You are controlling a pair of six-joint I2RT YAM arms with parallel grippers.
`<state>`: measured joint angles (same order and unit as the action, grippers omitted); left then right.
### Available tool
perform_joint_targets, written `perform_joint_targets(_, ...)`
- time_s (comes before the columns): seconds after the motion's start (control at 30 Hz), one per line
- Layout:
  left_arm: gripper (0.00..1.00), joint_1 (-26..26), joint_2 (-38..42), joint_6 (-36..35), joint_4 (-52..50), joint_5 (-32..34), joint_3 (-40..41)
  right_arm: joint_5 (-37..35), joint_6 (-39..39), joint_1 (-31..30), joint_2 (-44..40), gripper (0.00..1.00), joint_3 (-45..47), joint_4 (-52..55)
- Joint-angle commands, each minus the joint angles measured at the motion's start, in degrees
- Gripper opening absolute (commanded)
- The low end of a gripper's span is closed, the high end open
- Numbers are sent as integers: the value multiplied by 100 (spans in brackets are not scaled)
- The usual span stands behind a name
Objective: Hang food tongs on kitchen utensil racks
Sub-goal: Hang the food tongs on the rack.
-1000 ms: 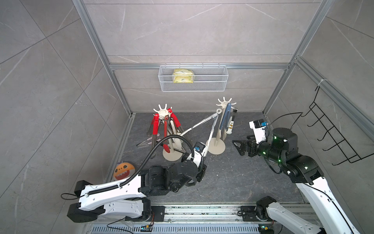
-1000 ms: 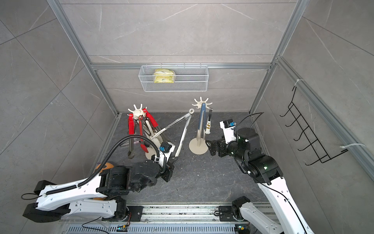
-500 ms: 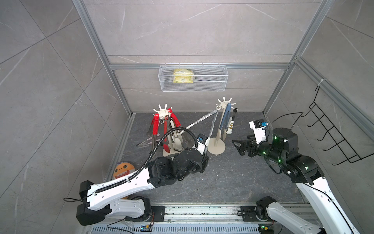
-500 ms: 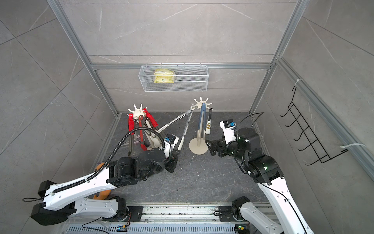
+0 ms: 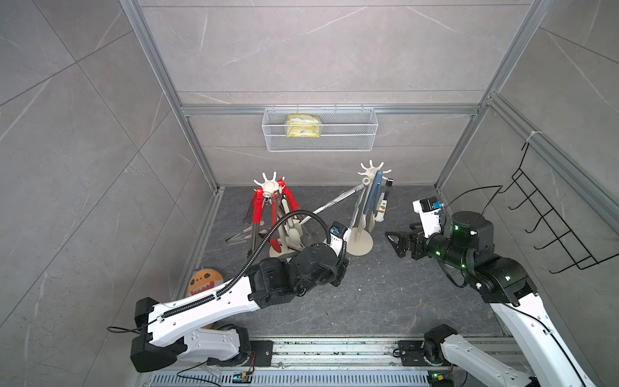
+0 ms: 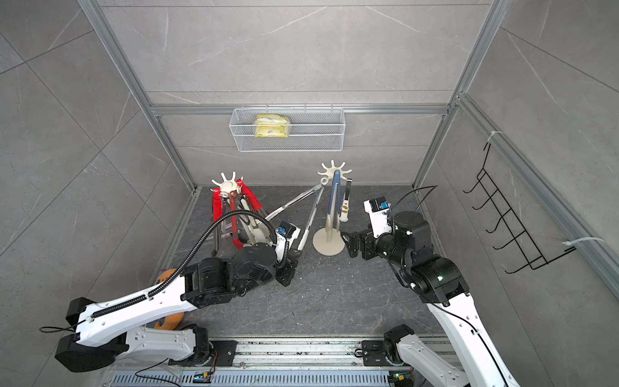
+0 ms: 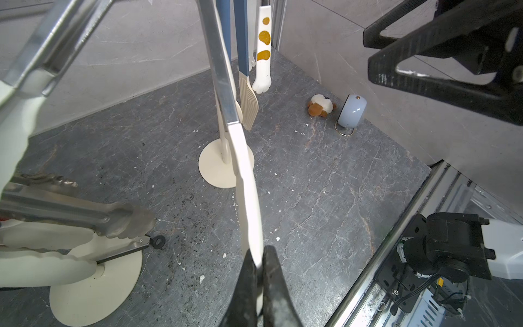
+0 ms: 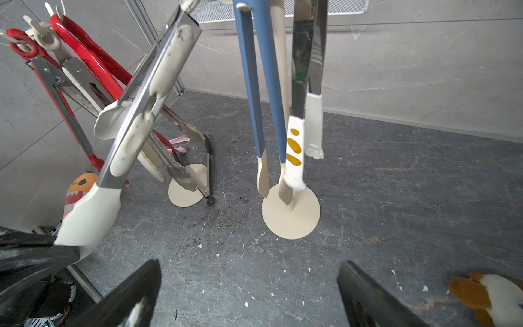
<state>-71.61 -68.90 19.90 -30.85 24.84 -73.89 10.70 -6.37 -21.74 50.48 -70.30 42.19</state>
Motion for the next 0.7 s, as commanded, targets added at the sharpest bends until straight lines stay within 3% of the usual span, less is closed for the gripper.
perform_joint_targets(0.0,0,71,-42,-158,183,-20,-295,-76,96,-25,-3,100,-114,34)
perform_joint_targets(0.67,0,161,-371,-232,-207,176,-662,-120,125,-23,11,100,-45,34)
